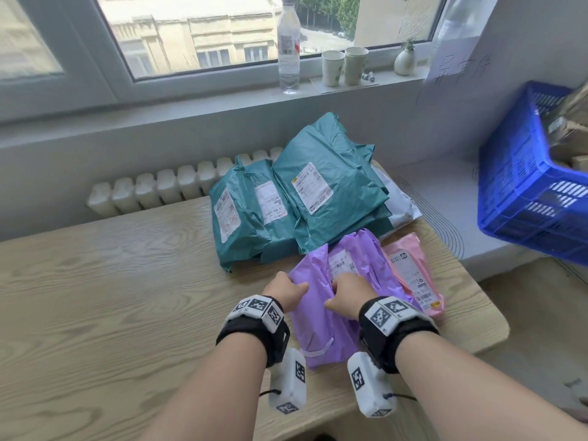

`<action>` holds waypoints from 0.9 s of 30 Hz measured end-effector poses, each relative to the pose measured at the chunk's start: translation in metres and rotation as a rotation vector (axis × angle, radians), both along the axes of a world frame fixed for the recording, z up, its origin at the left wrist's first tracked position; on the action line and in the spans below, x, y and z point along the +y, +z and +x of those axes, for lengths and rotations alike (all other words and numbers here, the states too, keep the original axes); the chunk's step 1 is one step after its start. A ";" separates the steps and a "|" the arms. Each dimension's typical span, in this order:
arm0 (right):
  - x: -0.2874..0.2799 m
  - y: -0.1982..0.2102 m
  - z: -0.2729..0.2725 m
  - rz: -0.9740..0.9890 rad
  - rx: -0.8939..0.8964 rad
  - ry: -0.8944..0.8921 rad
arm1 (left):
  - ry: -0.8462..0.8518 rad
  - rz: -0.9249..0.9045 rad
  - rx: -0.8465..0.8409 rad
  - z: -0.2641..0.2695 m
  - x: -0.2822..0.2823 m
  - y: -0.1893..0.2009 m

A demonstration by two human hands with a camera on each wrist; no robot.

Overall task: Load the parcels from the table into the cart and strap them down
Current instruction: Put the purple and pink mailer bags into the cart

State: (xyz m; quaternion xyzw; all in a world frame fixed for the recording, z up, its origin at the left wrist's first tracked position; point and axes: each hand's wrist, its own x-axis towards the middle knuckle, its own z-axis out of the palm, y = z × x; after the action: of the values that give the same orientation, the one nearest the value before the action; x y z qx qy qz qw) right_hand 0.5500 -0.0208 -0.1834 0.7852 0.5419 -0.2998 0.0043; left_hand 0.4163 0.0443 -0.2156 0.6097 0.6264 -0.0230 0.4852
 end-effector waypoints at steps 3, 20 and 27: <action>0.004 0.003 -0.002 0.002 0.023 0.023 | 0.036 -0.006 -0.005 -0.006 0.003 -0.001; 0.049 0.060 -0.033 0.248 0.682 -0.005 | 0.747 -0.305 -0.471 -0.054 0.014 0.091; 0.051 0.062 -0.049 0.193 0.763 0.060 | 0.779 -0.343 -0.571 -0.080 0.003 0.108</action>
State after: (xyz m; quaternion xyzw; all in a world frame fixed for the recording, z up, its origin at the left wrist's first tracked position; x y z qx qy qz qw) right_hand 0.5008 0.0299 -0.1211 0.5979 0.5532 -0.5173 -0.2625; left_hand 0.3360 0.0478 -0.1076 0.2246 0.6369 0.2245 0.7025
